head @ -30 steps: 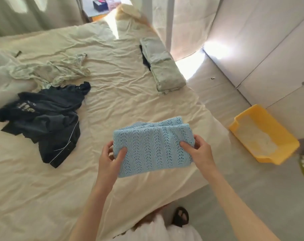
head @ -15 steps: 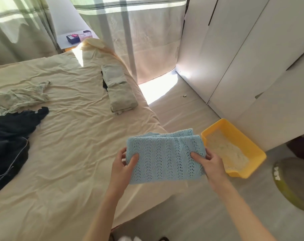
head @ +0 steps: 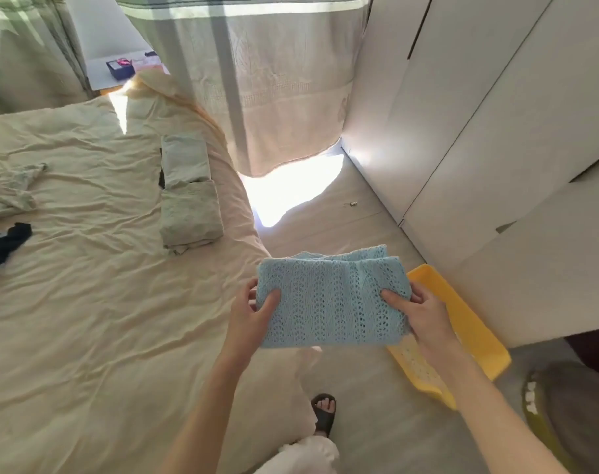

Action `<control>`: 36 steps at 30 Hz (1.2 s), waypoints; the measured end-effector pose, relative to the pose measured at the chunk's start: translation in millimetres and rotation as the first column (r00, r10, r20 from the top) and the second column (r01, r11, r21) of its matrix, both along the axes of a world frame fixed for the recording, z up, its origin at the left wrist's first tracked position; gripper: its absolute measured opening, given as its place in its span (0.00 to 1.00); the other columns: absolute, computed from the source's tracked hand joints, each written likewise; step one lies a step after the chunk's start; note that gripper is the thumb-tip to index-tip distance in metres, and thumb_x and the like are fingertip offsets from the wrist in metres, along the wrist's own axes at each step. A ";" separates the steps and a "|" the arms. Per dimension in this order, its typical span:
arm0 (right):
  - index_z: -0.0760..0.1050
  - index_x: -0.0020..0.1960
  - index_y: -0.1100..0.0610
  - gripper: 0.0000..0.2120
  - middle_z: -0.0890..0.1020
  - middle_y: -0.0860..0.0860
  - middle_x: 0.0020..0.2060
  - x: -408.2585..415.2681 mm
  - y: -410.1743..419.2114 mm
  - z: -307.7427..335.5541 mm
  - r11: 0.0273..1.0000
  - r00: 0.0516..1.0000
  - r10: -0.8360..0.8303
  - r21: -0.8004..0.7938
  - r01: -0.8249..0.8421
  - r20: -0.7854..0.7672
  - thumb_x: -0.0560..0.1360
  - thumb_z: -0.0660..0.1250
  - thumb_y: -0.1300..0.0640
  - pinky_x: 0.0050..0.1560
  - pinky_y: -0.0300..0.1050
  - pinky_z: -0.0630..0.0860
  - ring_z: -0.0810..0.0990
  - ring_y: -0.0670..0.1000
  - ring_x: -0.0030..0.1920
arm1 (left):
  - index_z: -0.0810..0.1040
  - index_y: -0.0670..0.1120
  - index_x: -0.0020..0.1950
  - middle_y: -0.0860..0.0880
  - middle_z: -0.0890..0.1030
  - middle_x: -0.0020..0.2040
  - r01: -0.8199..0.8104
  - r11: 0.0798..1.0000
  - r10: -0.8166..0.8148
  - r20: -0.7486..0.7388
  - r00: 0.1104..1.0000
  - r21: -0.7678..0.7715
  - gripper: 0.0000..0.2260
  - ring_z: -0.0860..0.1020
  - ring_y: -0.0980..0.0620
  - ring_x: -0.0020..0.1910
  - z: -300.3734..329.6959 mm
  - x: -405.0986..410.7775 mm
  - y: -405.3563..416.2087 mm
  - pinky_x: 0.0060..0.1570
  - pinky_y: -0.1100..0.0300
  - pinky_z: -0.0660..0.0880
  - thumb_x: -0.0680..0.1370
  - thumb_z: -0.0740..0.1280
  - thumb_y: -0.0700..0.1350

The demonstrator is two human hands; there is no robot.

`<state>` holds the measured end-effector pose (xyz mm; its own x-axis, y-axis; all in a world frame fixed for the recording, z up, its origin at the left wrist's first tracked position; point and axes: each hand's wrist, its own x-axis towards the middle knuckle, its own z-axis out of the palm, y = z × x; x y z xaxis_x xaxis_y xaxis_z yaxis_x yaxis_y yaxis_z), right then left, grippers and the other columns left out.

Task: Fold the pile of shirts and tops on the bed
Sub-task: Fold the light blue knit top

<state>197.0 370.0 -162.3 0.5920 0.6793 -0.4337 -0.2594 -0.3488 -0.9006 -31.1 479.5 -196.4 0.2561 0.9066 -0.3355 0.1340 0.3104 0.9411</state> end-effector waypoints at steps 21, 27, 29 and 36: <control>0.78 0.58 0.57 0.29 0.84 0.53 0.48 172.1 397.0 -11.8 0.726 0.728 0.686 -0.057 -0.685 -0.016 0.59 0.80 0.51 0.35 0.41 0.81 0.84 0.52 0.44 | 0.70 0.50 0.57 0.47 0.77 0.51 -0.588 0.801 0.582 -0.083 0.809 -0.116 0.13 0.79 0.52 0.45 -16.4 151.1 227.8 0.37 0.61 0.76 0.75 0.69 0.47; 0.78 0.52 0.52 0.15 0.83 0.49 0.47 156.4 506.4 -18.3 0.588 0.591 0.806 -0.091 -0.804 -0.012 0.69 0.72 0.66 0.37 0.41 0.79 0.82 0.48 0.43 | 0.70 0.48 0.60 0.48 0.77 0.51 -0.718 0.682 0.705 -0.139 0.696 -0.139 0.17 0.78 0.52 0.46 -18.8 151.3 274.6 0.38 0.62 0.76 0.74 0.70 0.50; 0.78 0.54 0.54 0.16 0.83 0.50 0.48 133.7 534.7 -21.8 0.509 0.514 0.857 -0.105 -0.854 -0.030 0.69 0.72 0.66 0.39 0.43 0.79 0.82 0.51 0.45 | 0.69 0.48 0.60 0.49 0.76 0.50 -0.783 0.608 0.767 -0.157 0.622 -0.133 0.15 0.78 0.53 0.45 -22.2 142.3 280.3 0.37 0.62 0.76 0.76 0.69 0.47; 0.79 0.55 0.57 0.15 0.82 0.53 0.49 36.7 627.1 -29.3 0.257 0.261 0.965 -0.116 -0.959 -0.024 0.70 0.71 0.67 0.49 0.50 0.79 0.81 0.54 0.47 | 0.69 0.47 0.59 0.50 0.75 0.48 -0.929 0.329 0.933 -0.095 0.348 -0.169 0.13 0.76 0.53 0.45 -34.7 99.3 320.1 0.41 0.59 0.75 0.77 0.67 0.43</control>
<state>233.7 997.0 -191.6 -0.4511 0.7227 -0.5237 0.3621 -0.3881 -0.8475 68.2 799.7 -231.0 -0.7106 0.4881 -0.5067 -0.3609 0.3654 0.8580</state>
